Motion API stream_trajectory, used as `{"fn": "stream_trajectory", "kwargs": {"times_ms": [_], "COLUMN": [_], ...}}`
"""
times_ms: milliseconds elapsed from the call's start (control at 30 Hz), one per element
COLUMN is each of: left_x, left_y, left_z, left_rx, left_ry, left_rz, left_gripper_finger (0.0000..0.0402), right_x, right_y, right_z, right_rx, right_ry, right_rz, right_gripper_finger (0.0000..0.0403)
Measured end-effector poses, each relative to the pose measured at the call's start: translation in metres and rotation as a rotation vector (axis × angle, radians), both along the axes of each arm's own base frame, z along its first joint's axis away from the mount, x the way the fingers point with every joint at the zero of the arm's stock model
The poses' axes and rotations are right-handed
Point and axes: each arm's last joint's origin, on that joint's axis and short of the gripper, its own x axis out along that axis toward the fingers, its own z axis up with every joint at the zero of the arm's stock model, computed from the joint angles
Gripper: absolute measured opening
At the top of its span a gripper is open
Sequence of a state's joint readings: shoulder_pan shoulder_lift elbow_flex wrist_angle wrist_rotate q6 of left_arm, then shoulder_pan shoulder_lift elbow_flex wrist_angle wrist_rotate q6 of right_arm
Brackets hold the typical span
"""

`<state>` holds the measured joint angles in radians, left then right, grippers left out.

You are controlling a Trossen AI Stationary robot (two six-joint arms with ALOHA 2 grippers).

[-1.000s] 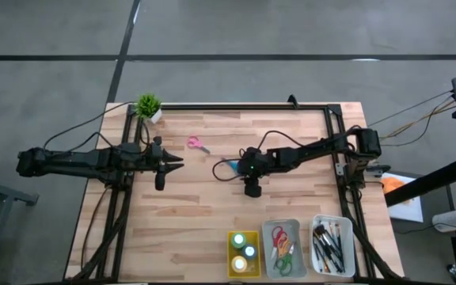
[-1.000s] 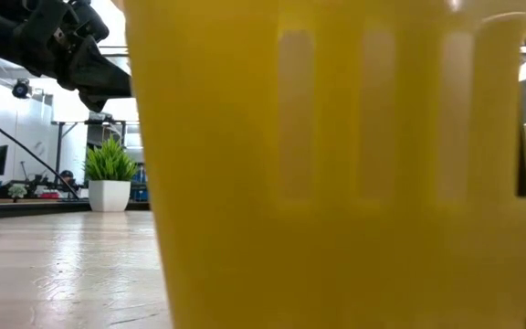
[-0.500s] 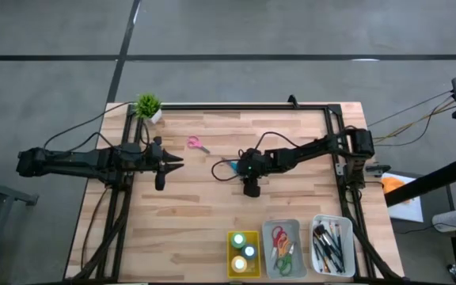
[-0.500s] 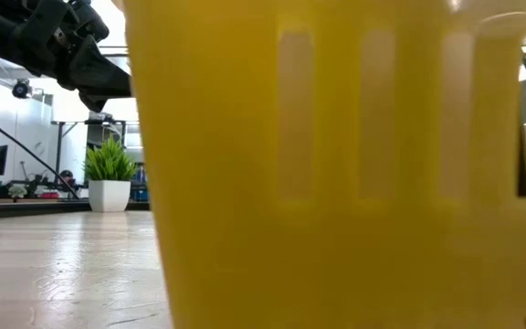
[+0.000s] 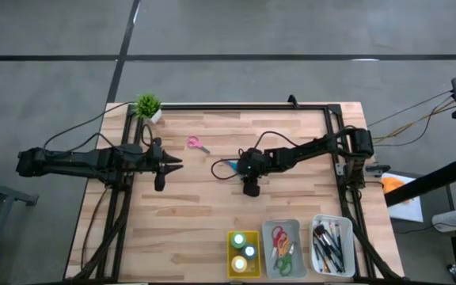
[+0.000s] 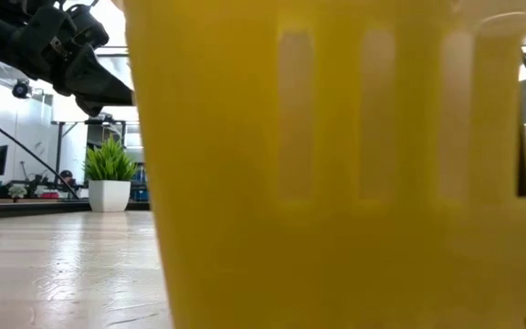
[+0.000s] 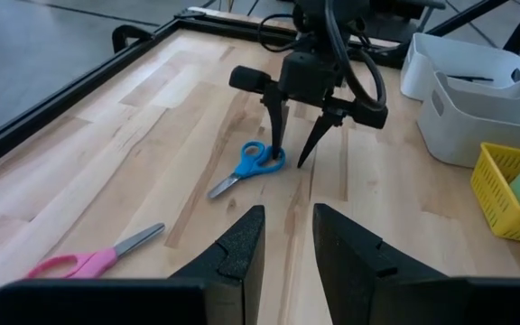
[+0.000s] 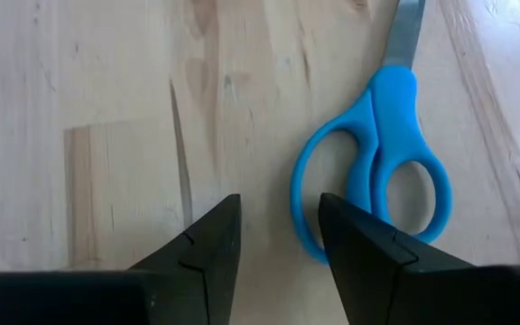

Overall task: Pick & Place Paint Supplies
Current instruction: Put the blue scissors into the gray bin

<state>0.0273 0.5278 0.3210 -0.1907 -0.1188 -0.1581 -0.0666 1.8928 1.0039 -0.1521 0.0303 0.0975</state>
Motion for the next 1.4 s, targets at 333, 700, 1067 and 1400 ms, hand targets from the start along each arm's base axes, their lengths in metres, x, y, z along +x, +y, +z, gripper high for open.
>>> {"fn": "stream_trajectory", "kwargs": {"times_ms": [333,700,1067,1400], "left_x": [0.000,-0.001,-0.001,-0.002], "left_y": [0.000,0.000,0.000,0.000], "left_z": [-0.001,-0.001,-0.002,-0.004], "left_rx": [0.000,0.000,-0.001,-0.001], "left_ry": [0.006,0.013,0.026,0.050], "left_rz": [0.000,0.000,0.000,0.000], "left_gripper_finger": [0.0099,0.0099,0.0099,0.0099], "right_x": [-0.001,-0.003,-0.007,-0.017], "right_y": [0.000,0.000,0.000,0.016], "right_z": [-0.008,0.000,0.010,0.052], "right_rx": [-0.031,-0.038,-0.036,-0.072], "right_ry": [0.040,0.019,0.012,-0.090], "right_rz": [-0.003,-0.012,-0.054,-0.173], "right_gripper_finger": [0.0054,0.0016,0.0015,0.0015]}}
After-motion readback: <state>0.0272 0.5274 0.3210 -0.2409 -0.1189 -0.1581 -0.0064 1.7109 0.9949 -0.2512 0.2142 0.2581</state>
